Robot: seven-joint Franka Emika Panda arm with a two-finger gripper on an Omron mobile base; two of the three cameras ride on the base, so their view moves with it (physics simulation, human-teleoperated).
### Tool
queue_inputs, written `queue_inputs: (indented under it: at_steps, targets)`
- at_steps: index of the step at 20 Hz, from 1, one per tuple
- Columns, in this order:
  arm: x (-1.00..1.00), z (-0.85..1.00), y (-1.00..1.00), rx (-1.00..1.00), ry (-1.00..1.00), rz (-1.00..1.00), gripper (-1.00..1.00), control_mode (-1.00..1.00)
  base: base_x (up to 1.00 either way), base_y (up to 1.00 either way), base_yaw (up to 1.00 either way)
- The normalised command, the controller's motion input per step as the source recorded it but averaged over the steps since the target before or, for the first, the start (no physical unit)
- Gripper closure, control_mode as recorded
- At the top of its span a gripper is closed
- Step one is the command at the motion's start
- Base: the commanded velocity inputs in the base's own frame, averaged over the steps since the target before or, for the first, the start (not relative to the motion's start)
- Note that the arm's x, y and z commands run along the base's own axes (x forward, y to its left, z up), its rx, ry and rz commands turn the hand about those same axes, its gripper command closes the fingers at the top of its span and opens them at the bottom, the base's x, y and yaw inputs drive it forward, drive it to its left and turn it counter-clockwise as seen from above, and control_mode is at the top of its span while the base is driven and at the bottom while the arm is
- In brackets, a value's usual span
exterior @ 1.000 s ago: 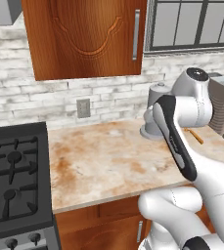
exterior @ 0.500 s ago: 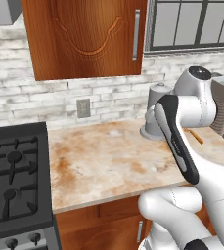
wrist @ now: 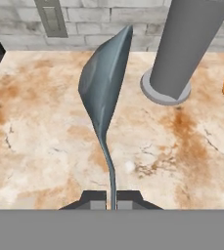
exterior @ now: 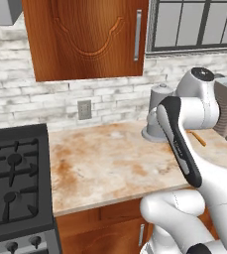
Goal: Organize the utensils by type. Pick up the wooden spoons from the counter and place them in the open cabinet. Then pick up the metallic utensils from the counter and place them in the open drawer.
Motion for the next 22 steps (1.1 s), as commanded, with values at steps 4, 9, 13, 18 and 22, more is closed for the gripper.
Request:
queue_inputs:
  at_steps: [4, 9, 13, 18, 22]
  targets:
    - [0.00, 0.00, 0.00, 0.00, 0.00, 0.00, 1.00, 1.00, -0.69, -0.10, -0.04]
    - [0.00, 0.00, 0.00, 0.00, 0.00, 0.00, 1.00, 1.00, -0.83, -0.21, -0.05]
    - [0.00, 0.00, 0.00, 0.00, 0.00, 0.00, 1.00, 1.00, -0.11, -0.13, -0.03]
    - [0.00, 0.00, 0.00, 0.00, 0.00, 0.00, 1.00, 1.00, 0.00, -0.05, -0.02]
    - [0.00, 0.00, 0.00, 0.00, 0.00, 0.00, 1.00, 1.00, -0.02, 0.00, -0.32]
